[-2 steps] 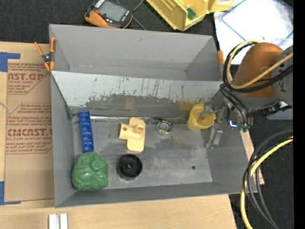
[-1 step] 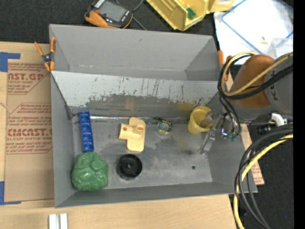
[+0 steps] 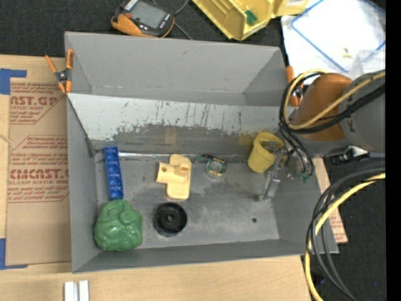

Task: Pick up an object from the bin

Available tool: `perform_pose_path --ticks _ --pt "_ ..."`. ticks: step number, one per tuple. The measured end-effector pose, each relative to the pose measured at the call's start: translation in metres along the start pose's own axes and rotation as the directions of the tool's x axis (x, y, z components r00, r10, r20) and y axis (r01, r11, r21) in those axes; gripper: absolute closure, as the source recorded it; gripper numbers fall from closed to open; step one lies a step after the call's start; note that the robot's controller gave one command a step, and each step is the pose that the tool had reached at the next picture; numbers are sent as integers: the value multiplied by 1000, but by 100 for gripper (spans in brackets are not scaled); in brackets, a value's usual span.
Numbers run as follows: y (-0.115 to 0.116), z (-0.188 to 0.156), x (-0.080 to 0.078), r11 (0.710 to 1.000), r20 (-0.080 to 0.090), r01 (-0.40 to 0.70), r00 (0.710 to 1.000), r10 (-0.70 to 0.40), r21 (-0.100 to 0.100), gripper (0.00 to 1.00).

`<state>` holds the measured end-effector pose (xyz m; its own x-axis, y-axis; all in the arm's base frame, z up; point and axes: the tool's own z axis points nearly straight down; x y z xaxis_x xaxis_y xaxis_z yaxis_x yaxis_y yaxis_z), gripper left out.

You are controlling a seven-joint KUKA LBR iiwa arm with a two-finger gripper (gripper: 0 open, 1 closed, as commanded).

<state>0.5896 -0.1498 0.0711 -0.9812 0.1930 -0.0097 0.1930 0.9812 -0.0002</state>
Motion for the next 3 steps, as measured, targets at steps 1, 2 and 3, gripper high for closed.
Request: perform_pose_path --ticks 1,2,3 --pt "8 -2 11 814 -16 -580 814 580 -5 100" --pt "8 -2 11 815 -16 -579 815 579 -5 100" --pt "8 -25 14 815 -26 -579 815 579 3 100"
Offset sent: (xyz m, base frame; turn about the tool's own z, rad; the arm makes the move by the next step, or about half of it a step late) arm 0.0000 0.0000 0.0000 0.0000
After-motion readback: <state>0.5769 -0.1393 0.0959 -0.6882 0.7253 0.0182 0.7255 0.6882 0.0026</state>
